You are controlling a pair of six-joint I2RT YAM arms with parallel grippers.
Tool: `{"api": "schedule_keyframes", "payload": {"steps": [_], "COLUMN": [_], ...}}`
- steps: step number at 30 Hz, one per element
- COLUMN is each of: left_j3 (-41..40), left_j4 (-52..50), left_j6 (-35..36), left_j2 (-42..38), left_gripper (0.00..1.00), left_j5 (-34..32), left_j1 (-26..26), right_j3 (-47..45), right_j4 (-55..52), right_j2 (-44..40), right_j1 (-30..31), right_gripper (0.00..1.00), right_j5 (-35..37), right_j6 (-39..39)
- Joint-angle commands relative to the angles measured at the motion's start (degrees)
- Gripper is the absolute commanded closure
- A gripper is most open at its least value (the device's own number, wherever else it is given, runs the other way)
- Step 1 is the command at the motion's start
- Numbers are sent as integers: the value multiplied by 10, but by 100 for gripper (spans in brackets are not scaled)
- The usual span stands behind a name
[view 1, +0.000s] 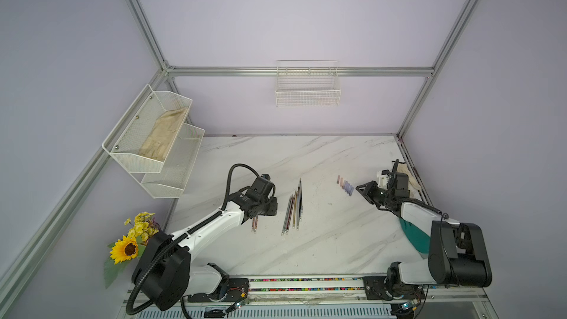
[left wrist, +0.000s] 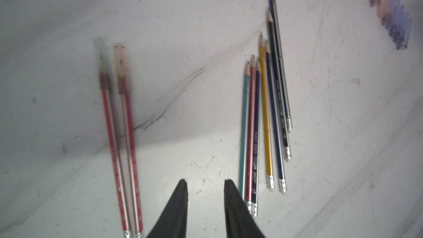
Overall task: Remove the protective cover of the pencils
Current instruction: Pick up the pencil from the center of the board.
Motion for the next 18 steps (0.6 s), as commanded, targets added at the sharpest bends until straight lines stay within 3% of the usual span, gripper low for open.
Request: {"api": "schedule_keyframes", "payload": {"steps": [1,5,18], "left_j3": [-64,-91,-94], "left_j4": [12,26,35], "left_j6": [-38,-60,-55], "left_j2": [-13,3,15], "left_gripper": [71,73,76], "left_j5": [0,-13,-28], "left_j1": [40,62,64], "right_j3": [-4,-4,-11], "right_j4": [-27,-29,-9], "right_j2": [-44,-62,-54], "right_j1": [24,33,43], "right_gripper": [74,74,74], "right_j5": [30,13,-9], "right_j6": [-9,4,26]}}
